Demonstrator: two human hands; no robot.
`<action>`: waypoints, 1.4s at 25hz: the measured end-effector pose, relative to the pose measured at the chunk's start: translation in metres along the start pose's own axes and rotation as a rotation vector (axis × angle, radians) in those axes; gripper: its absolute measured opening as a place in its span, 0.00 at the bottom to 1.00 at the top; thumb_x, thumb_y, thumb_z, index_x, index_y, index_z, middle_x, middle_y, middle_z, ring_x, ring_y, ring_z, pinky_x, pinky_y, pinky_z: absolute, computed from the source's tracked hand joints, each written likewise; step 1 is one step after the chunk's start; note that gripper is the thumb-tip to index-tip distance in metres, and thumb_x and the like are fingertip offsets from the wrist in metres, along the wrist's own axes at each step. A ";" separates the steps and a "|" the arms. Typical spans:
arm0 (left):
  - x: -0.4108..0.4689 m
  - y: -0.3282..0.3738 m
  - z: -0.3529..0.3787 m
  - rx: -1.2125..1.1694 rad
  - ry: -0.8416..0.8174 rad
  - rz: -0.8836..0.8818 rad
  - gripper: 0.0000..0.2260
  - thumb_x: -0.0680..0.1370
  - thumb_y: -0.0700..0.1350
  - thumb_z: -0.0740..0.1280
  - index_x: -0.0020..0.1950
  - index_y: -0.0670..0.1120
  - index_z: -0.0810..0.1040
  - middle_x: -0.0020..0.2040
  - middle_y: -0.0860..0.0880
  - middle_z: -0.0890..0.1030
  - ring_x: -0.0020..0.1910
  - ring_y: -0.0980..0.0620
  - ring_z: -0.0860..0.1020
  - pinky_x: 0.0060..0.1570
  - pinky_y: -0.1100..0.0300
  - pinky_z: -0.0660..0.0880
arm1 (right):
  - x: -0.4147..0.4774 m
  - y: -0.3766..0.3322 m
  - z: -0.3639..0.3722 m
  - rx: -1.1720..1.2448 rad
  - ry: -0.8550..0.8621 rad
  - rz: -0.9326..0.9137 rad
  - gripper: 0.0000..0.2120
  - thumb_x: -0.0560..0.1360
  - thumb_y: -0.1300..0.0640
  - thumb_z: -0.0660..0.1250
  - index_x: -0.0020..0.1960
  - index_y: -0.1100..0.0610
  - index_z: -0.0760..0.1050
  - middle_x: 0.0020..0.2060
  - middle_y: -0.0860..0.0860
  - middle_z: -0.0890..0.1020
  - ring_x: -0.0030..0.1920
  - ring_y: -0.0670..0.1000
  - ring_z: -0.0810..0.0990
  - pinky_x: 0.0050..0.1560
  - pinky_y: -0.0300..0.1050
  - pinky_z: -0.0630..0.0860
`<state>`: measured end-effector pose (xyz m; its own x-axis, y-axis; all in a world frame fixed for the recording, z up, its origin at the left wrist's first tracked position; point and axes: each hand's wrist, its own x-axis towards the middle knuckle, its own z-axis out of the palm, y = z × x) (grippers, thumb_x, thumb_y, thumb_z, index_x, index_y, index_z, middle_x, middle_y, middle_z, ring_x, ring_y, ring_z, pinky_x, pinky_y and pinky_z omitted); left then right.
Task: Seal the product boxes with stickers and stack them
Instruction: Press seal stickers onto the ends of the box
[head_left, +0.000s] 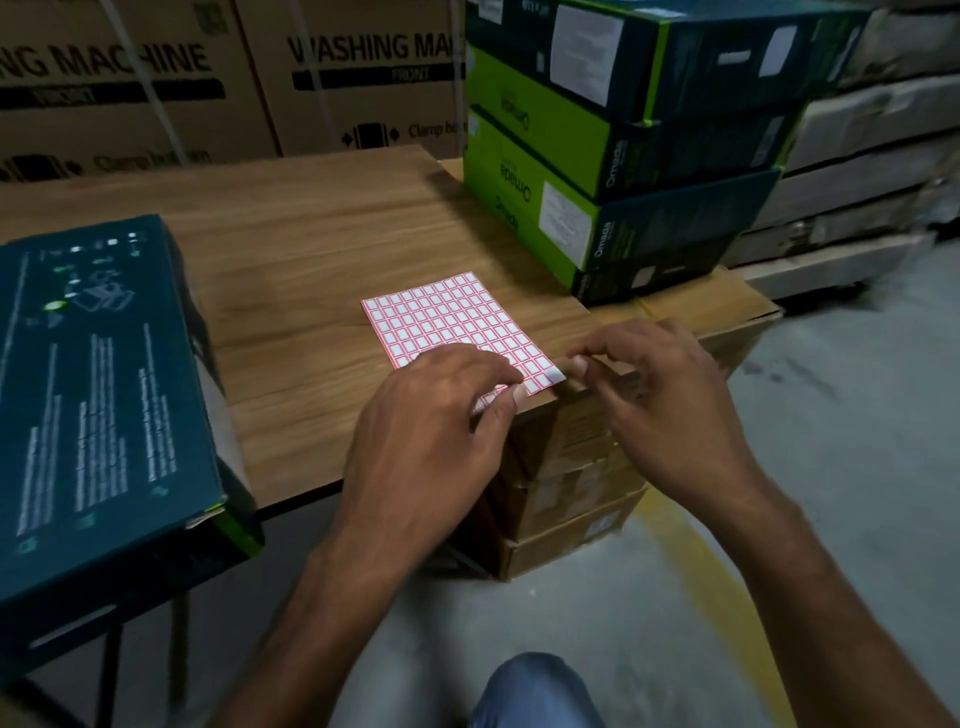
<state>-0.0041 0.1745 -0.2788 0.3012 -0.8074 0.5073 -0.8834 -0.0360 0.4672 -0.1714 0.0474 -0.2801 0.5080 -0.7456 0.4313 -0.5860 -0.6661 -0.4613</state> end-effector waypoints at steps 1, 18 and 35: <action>0.005 -0.001 0.003 0.000 -0.010 -0.005 0.09 0.80 0.51 0.69 0.55 0.52 0.87 0.55 0.56 0.86 0.55 0.58 0.79 0.48 0.63 0.71 | 0.004 0.002 0.001 -0.020 -0.014 -0.017 0.11 0.81 0.48 0.65 0.59 0.48 0.83 0.56 0.44 0.83 0.58 0.46 0.72 0.51 0.46 0.66; 0.028 -0.026 0.020 0.081 -0.202 0.085 0.16 0.79 0.55 0.65 0.61 0.53 0.86 0.62 0.55 0.85 0.63 0.50 0.80 0.62 0.48 0.76 | 0.015 -0.003 0.008 -0.067 -0.173 -0.051 0.09 0.80 0.46 0.70 0.57 0.46 0.84 0.50 0.42 0.80 0.52 0.47 0.71 0.48 0.49 0.71; 0.029 -0.031 0.024 0.044 -0.203 0.047 0.17 0.79 0.57 0.63 0.64 0.57 0.85 0.64 0.57 0.83 0.66 0.50 0.76 0.63 0.48 0.74 | 0.025 -0.010 0.000 -0.037 -0.307 -0.023 0.02 0.80 0.49 0.69 0.49 0.42 0.78 0.46 0.39 0.74 0.54 0.46 0.71 0.52 0.49 0.69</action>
<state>0.0235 0.1385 -0.2960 0.1847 -0.9109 0.3690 -0.9109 -0.0176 0.4124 -0.1526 0.0359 -0.2649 0.6854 -0.7045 0.1844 -0.5916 -0.6863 -0.4232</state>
